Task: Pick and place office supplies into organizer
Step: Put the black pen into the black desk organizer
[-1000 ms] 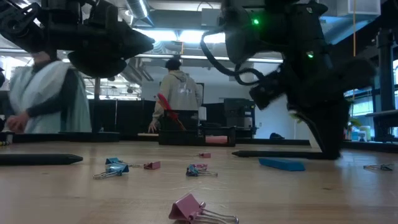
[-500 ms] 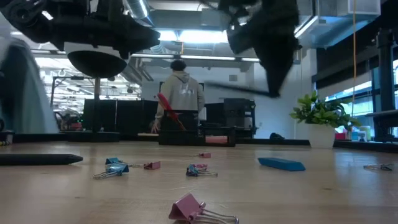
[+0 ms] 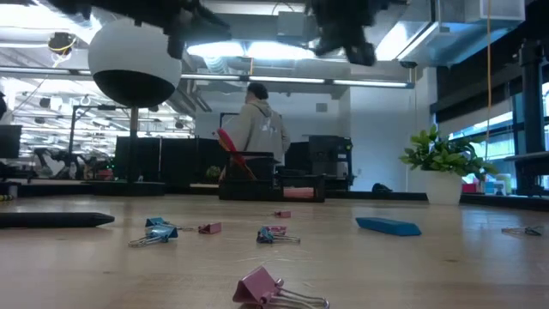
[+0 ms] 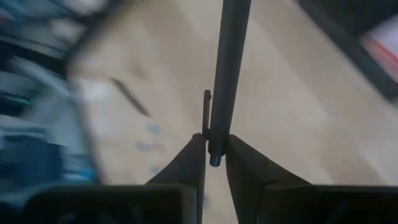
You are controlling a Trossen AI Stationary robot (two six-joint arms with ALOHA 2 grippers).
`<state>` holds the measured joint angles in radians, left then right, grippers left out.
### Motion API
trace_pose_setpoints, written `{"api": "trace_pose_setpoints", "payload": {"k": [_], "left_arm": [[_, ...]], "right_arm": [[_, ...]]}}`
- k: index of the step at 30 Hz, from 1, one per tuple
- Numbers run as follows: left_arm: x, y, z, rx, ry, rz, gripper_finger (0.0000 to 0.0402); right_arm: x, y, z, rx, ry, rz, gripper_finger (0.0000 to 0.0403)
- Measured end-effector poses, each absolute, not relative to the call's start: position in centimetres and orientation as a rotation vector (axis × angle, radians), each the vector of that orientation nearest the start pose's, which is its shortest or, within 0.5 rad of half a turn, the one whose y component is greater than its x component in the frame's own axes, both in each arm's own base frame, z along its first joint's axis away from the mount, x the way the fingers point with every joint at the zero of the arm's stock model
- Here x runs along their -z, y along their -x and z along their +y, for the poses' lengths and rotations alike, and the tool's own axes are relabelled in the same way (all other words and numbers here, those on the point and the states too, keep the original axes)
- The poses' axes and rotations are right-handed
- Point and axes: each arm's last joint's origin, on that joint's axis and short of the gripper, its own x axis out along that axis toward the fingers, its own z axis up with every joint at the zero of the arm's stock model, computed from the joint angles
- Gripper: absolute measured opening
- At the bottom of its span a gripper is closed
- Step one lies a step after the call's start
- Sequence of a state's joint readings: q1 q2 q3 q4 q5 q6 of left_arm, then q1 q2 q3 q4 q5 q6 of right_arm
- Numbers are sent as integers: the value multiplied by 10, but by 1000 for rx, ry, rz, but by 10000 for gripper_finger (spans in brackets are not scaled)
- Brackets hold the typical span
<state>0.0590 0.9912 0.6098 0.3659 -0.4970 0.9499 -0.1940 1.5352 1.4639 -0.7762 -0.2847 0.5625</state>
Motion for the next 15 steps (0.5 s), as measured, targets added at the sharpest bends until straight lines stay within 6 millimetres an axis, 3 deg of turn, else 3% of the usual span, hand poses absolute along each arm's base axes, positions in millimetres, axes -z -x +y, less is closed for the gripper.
{"api": "trace_pose_setpoints", "payload": {"k": [3, 8, 15], "left_arm": [[-295, -223, 21, -543, -1147, 364, 148], [-292, -234, 13, -493, -1381, 430, 148], [-290, -246, 2, -505, -1644, 459, 148]], "right_arm": [[-347, -327, -65, 46, -791, 707, 53], [-353, -341, -79, -45, -868, 571, 53], [-342, -351, -88, -54, -959, 581, 53]]}}
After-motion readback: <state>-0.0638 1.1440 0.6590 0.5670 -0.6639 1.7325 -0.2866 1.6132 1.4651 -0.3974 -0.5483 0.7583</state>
